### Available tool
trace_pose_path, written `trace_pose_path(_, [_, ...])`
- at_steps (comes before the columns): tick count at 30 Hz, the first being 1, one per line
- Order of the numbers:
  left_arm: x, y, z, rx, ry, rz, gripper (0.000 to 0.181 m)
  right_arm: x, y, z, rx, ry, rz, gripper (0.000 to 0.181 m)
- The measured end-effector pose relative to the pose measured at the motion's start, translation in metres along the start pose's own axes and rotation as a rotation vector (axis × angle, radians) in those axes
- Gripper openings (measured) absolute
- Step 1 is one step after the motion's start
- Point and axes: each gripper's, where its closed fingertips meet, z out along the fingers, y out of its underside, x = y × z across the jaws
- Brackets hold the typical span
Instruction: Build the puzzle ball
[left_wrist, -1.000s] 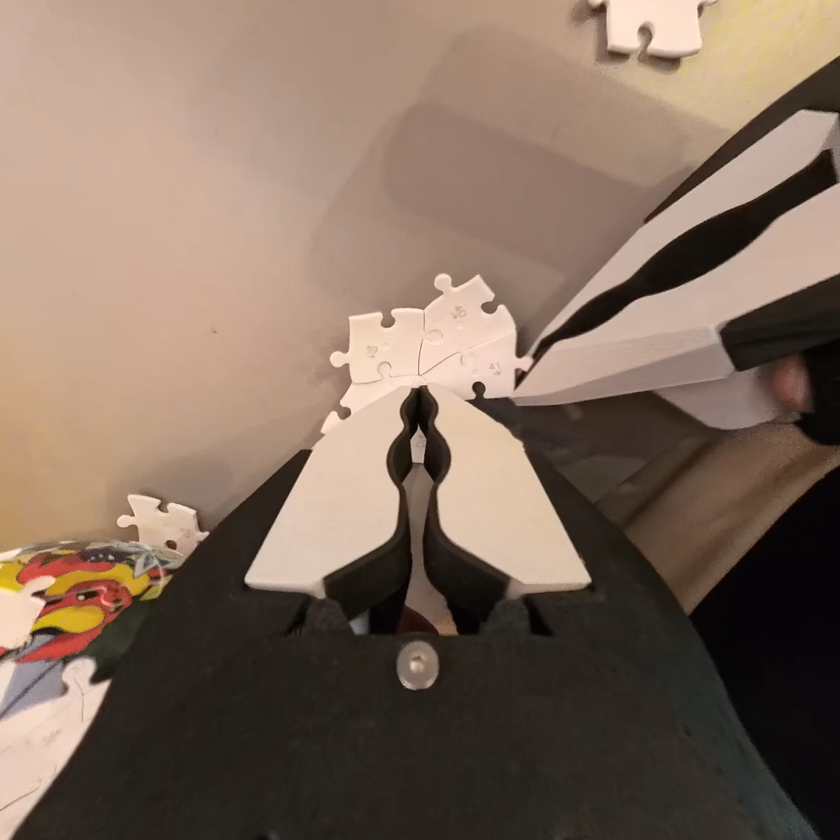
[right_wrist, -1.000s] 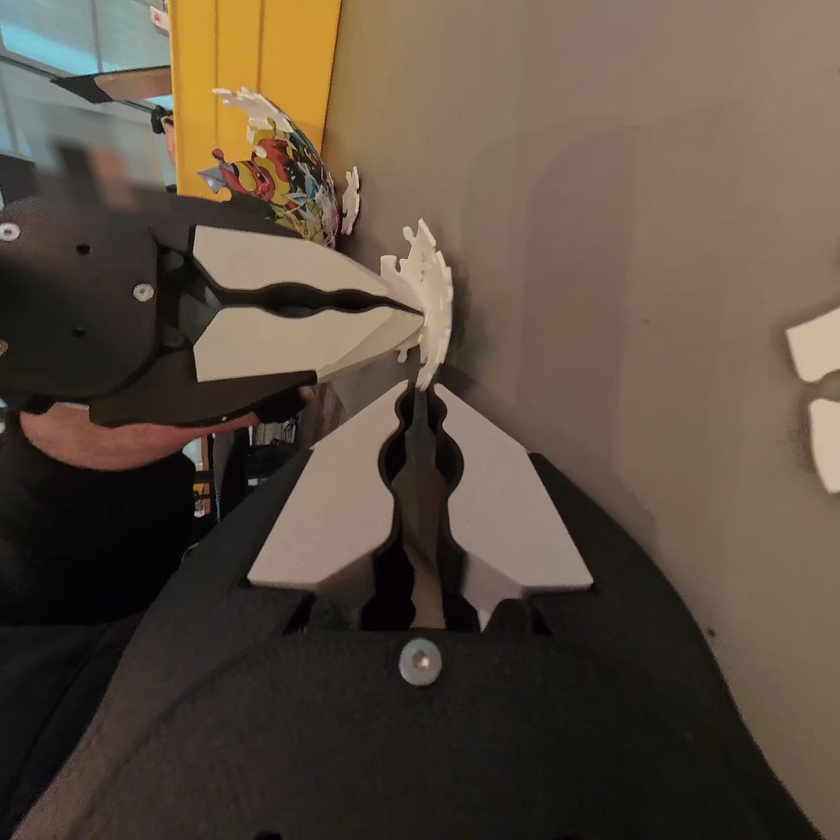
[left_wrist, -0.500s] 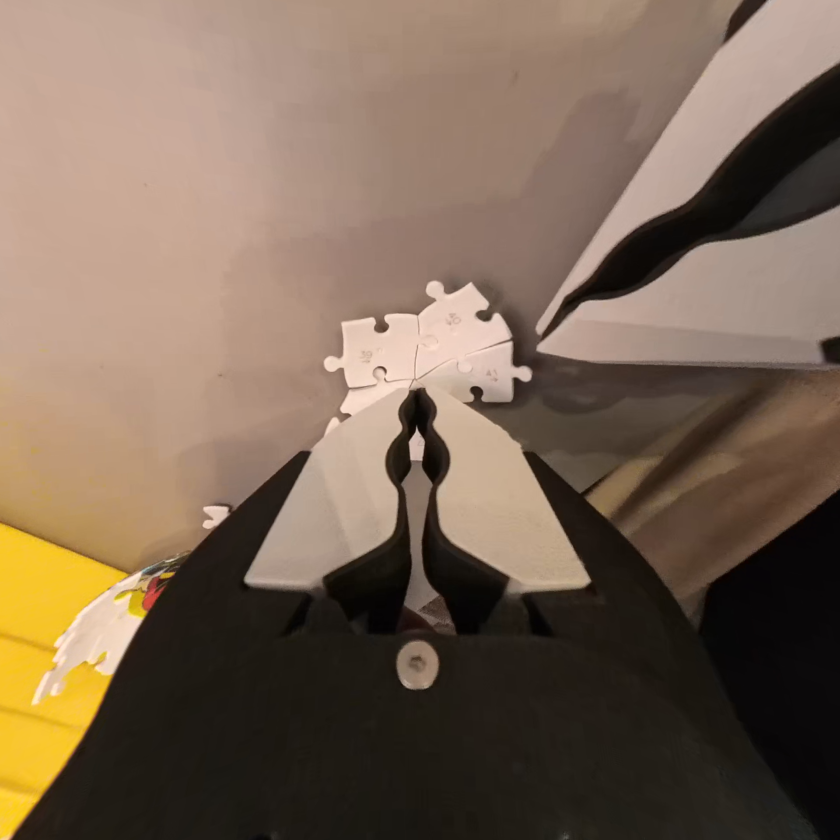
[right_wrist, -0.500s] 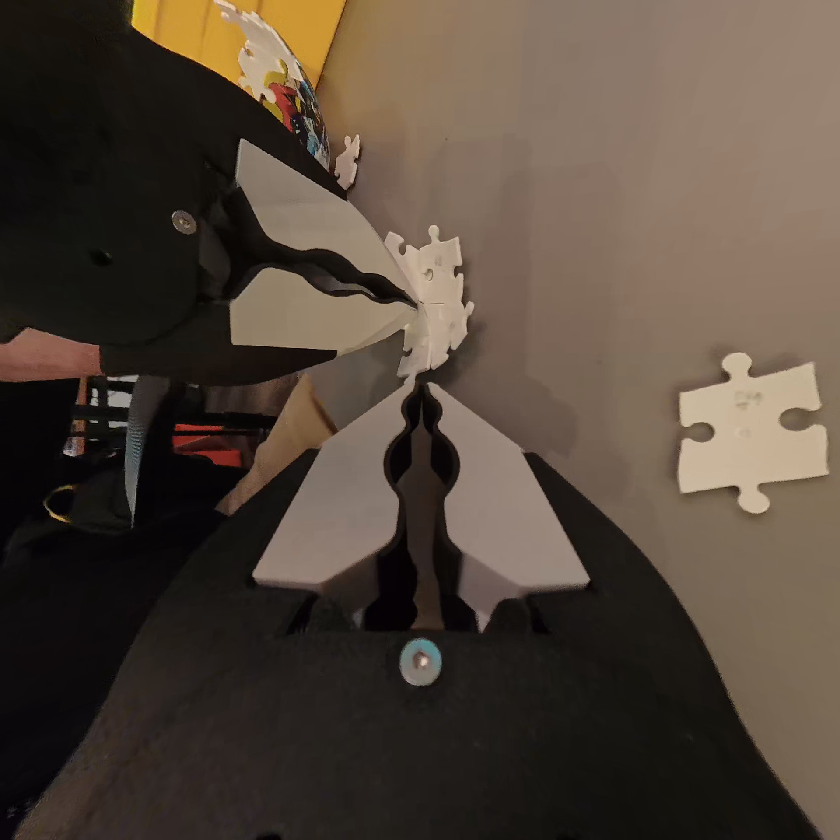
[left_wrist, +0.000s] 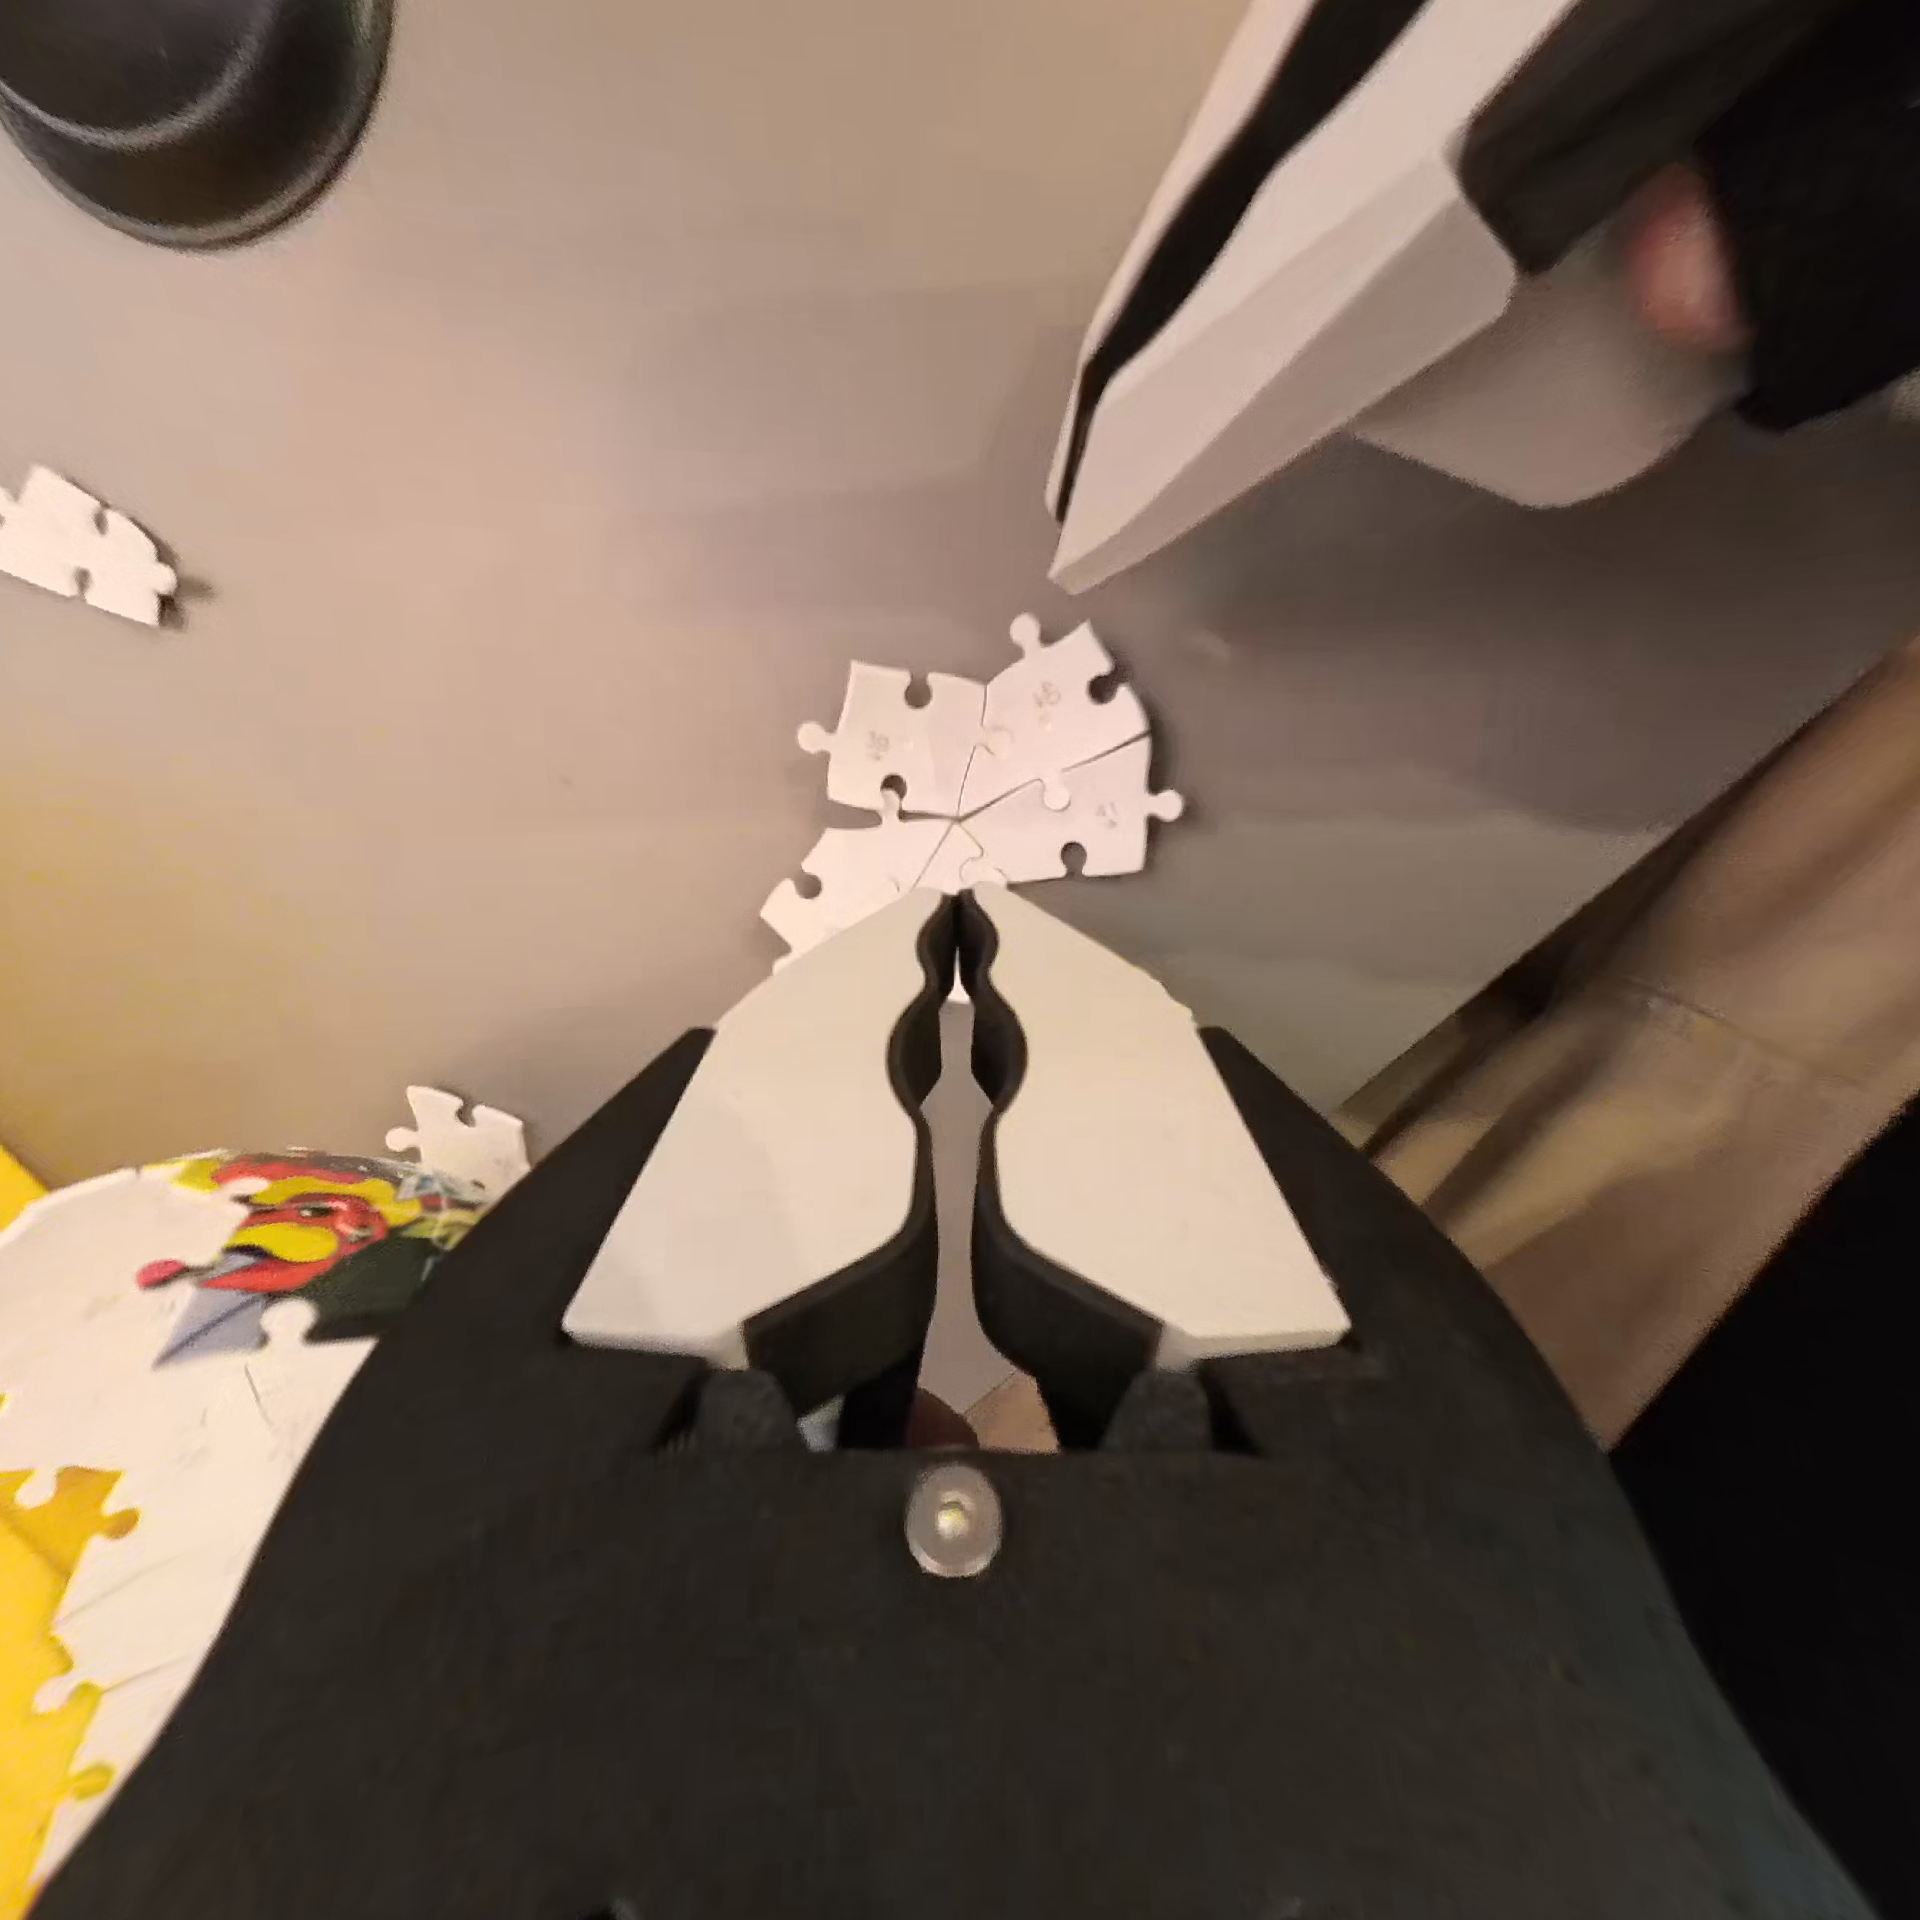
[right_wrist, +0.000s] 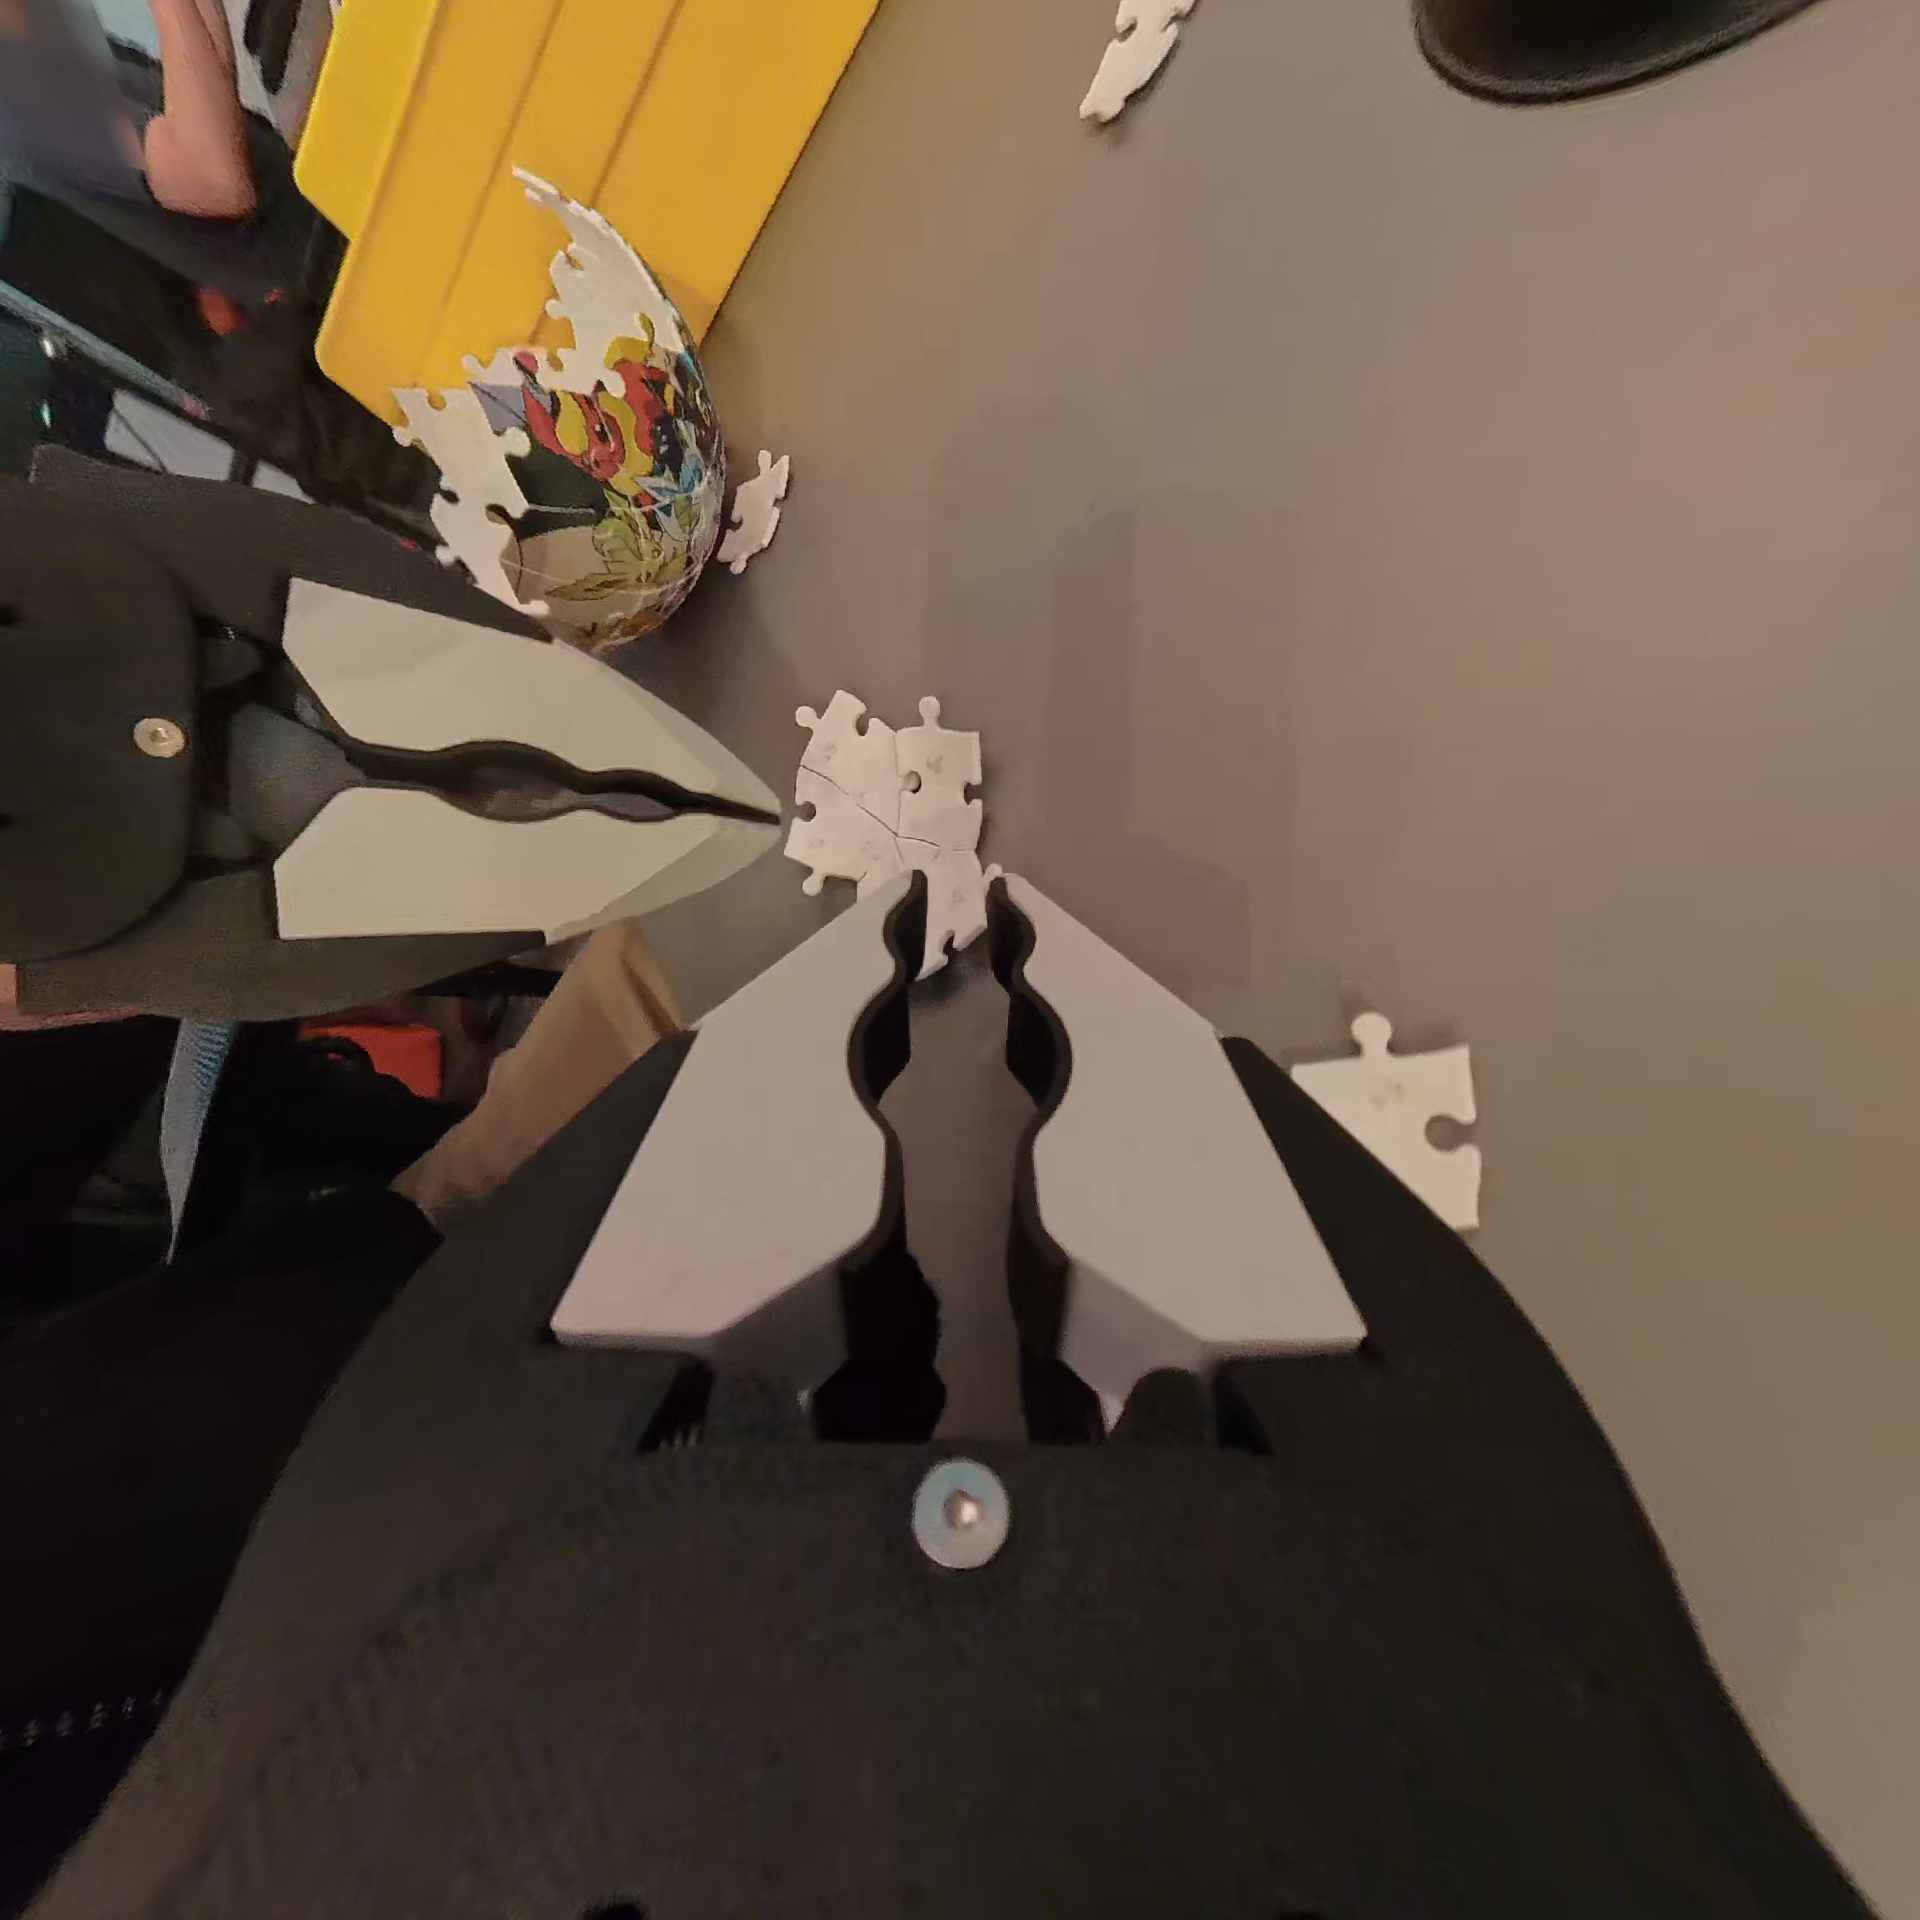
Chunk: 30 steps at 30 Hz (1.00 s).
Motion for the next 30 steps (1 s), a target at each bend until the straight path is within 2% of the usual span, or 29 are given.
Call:
trace_pose_path(2, [-0.004, 0.008, 0.009, -0.024, -0.067, 0.020, 0.000, 0.001, 0.000, 0.006, -0.040, -0.016, -0.009, 0.011])
trace_pose_path(4, [0.001, 0.012, 0.018, -0.027, -0.074, 0.013, 0.000, -0.004, -0.001, 0.014, -0.070, -0.067, -0.001, 0.013])
trace_pose_path(9, [-0.002, 0.013, 0.020, 0.004, -0.108, 0.011, 0.000, 0.004, -0.005, 0.025, -0.124, -0.047, -0.054, 0.014])
trace_pose_path(18, [-0.005, 0.008, 0.022, 0.014, -0.054, 0.094, 0.000, 0.002, 0.002, 0.034, -0.227, -0.118, -0.068, 0.012])
trace_pose_path(24, [-0.006, 0.003, 0.024, 0.002, -0.038, 0.151, 0.000, 0.002, 0.003, 0.034, -0.233, -0.112, -0.083, 0.003])
trace_pose_path(30, [-0.009, -0.013, 0.019, 0.070, -0.062, 0.144, 0.000, 0.003, 0.003, 0.034, -0.227, -0.112, -0.080, 0.003])
